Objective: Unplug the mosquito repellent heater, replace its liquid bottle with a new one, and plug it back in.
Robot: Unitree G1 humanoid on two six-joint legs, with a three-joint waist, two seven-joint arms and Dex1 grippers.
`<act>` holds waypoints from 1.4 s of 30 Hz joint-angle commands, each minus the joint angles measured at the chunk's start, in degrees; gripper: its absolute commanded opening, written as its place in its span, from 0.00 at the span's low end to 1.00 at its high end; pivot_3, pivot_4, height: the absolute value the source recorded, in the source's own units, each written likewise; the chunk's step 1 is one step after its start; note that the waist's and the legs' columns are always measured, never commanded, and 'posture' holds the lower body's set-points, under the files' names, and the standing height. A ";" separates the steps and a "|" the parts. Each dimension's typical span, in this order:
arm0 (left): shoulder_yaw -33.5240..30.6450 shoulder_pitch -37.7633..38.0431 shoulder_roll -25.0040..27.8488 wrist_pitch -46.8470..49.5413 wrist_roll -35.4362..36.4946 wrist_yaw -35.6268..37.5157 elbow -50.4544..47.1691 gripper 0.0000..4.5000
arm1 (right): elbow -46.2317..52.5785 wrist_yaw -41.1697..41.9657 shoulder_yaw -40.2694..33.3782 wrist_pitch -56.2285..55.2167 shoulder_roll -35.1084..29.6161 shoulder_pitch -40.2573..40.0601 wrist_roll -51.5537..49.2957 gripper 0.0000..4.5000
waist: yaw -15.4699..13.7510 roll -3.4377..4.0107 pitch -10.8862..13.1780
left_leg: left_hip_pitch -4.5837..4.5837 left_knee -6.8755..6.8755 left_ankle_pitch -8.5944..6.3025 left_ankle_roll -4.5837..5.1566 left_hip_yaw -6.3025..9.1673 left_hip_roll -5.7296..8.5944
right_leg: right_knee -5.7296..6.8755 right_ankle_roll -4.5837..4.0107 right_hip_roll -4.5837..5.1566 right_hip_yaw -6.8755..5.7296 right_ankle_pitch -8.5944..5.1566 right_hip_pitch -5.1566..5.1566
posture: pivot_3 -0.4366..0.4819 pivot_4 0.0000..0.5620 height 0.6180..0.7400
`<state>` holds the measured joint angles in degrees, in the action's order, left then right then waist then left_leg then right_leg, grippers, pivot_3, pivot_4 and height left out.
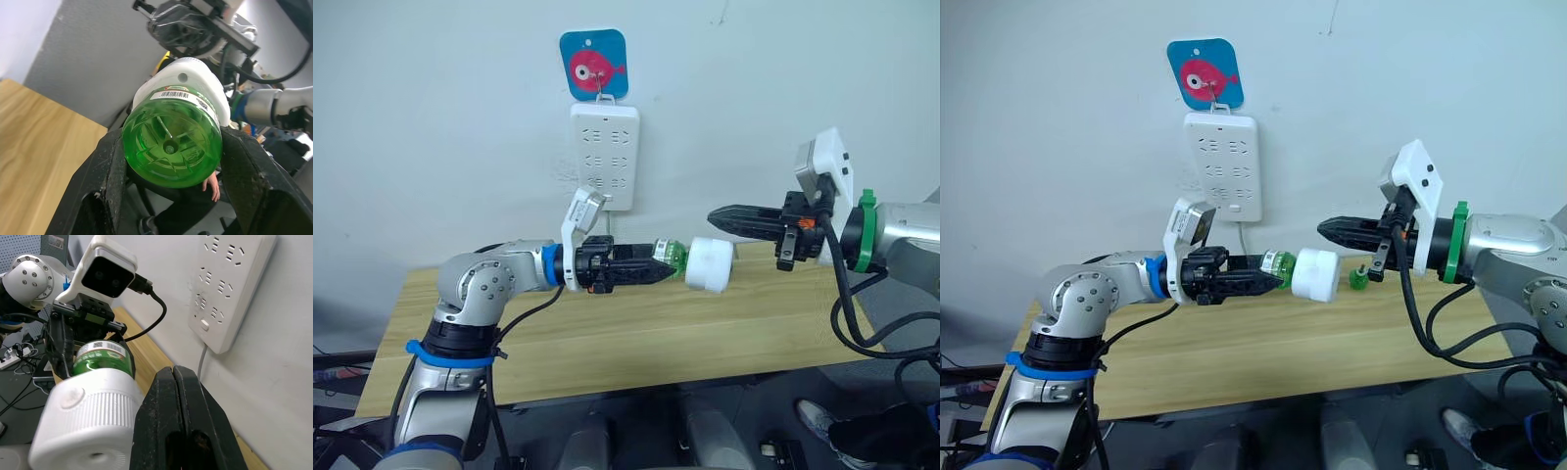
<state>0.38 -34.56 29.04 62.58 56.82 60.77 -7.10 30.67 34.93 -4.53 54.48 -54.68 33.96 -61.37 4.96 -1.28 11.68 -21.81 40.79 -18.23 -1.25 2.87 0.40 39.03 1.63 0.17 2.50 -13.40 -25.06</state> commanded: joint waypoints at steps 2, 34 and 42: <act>-2.56 -2.39 -0.06 2.74 4.76 0.67 -0.10 0.54 | 0.76 2.94 -1.28 -0.30 -1.01 -3.06 1.61 0.00 | -0.01 0.00 0.00 | 0.00 0.00 0.00 0.01 0.00 0.00 | -0.01 0.00 0.00 0.00 0.00 0.01 | 0.30 0.24 1.00; -4.50 -3.14 -4.15 0.24 3.26 -8.55 2.74 0.54 | 6.09 -12.86 -3.16 2.36 3.51 -2.14 -20.33 0.00 | 0.02 0.00 0.00 | 0.00 0.00 0.00 -0.01 -0.01 0.00 | 0.00 0.00 0.00 0.02 0.00 0.00 | 0.29 0.25 1.00; -3.79 -2.44 -3.07 0.18 2.90 -6.70 2.09 0.54 | 4.83 -15.98 -3.46 2.25 4.22 -0.33 -22.61 0.00 | 0.02 0.00 0.00 | -0.01 0.00 0.00 0.00 0.00 0.00 | -0.01 0.00 -0.01 0.02 0.00 0.00 | 0.29 0.25 1.00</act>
<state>-4.28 -36.73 25.57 62.53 59.64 52.85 -2.36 35.01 19.66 -5.67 58.75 -50.69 32.18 -82.55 4.98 -1.28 11.68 -21.83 40.79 -18.23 -1.25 2.87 0.40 39.01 1.63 0.16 2.52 -13.40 -25.06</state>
